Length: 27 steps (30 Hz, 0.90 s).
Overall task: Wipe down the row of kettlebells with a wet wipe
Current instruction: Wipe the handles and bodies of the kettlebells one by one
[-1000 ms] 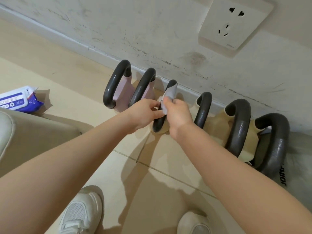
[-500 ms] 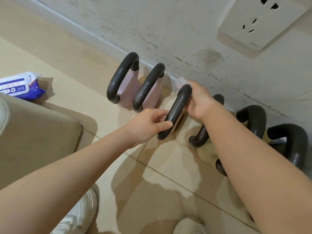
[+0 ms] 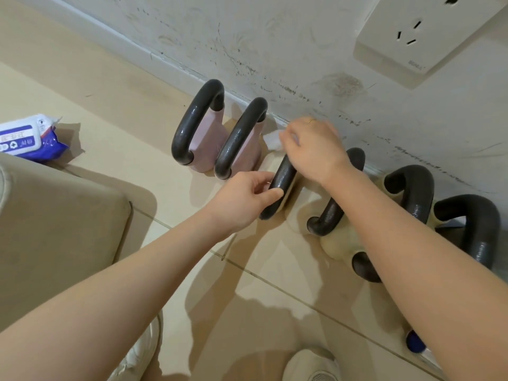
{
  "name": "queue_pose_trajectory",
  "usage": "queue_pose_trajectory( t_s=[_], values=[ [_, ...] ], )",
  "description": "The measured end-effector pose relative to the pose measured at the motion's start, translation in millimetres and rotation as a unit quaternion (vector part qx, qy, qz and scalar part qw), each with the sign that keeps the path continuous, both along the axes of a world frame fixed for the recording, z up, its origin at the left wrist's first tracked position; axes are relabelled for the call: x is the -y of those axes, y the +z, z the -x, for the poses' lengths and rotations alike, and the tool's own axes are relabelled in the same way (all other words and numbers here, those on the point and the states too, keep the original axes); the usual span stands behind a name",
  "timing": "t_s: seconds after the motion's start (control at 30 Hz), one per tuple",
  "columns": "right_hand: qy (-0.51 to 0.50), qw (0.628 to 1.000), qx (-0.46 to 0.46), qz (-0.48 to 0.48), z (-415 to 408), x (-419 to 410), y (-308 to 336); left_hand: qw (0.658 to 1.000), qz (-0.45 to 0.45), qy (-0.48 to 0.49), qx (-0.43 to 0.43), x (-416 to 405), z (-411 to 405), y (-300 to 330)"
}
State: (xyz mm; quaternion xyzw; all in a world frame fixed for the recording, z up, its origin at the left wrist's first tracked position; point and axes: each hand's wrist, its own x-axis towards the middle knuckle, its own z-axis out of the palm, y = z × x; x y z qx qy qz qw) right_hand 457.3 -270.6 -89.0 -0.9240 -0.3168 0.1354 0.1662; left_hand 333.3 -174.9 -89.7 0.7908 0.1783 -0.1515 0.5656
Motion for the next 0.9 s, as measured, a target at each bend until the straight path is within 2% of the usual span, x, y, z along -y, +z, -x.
queue_pose_trajectory(
  t_s=[0.07, 0.13, 0.2, 0.3, 0.37, 0.47, 0.53, 0.57, 0.6, 0.67, 0.7, 0.73, 0.77, 0.87, 0.9],
  values=[
    [0.138, 0.984, 0.051, 0.096, 3.8, 5.0, 3.0, 0.998, -0.058, 0.008, 0.014, 8.9, -6.7, -0.1],
    [0.218, 0.962, 0.048, 0.155, 3.3, 10.6, 6.3, 0.995, -0.095, 0.023, 0.013, 14.6, -13.7, 1.9],
    [0.216, 0.960, 0.040, 0.171, -4.0, 17.5, 10.8, 0.996, -0.044, 0.070, -0.017, 14.7, -17.1, 2.4],
    [0.151, 0.977, 0.068, 0.136, 6.5, 19.7, 8.4, 0.989, 0.053, 0.127, -0.051, 11.7, -11.1, 4.8],
    [0.170, 0.967, 0.126, 0.144, 30.0, 18.9, -1.3, 0.989, 0.073, 0.124, -0.044, 9.3, -3.8, 4.9],
    [0.246, 0.930, 0.237, 0.136, 51.7, 26.2, -12.1, 0.993, 0.080, 0.062, -0.063, 2.1, 13.3, 6.7],
    [0.294, 0.898, 0.300, 0.133, 59.2, 29.3, -17.5, 0.996, 0.050, 0.018, -0.070, -7.2, 23.4, 10.9],
    [0.317, 0.877, 0.320, 0.170, 65.9, 27.3, -18.7, 0.997, 0.037, 0.006, -0.065, -12.4, 26.4, 12.3],
    [0.353, 0.841, 0.332, 0.241, 73.3, 24.2, -20.0, 0.998, 0.029, 0.000, -0.060, -17.4, 27.2, 13.4],
    [0.447, 0.742, 0.330, 0.374, 89.2, 21.2, -28.5, 0.998, 0.023, 0.011, -0.065, -24.3, 24.3, 16.8],
    [0.464, 0.703, 0.341, 0.418, 93.6, 20.5, -31.0, 0.997, 0.025, 0.024, -0.070, -26.6, 21.7, 17.7],
    [0.463, 0.680, 0.363, 0.438, 93.3, 20.1, -33.2, 0.996, 0.029, 0.035, -0.072, -28.2, 19.0, 18.4],
    [0.450, 0.675, 0.387, 0.438, 91.6, 19.6, -33.5, 0.996, 0.031, 0.039, -0.070, -29.6, 16.5, 19.0],
    [0.399, 0.721, 0.415, 0.385, 90.6, 27.7, -37.6, 0.997, 0.030, 0.023, -0.061, -31.7, 14.0, 19.1],
    [0.399, 0.716, 0.409, 0.400, 92.7, 31.3, -42.6, 0.998, 0.027, 0.011, -0.063, -31.2, 14.1, 18.4]
  ],
)
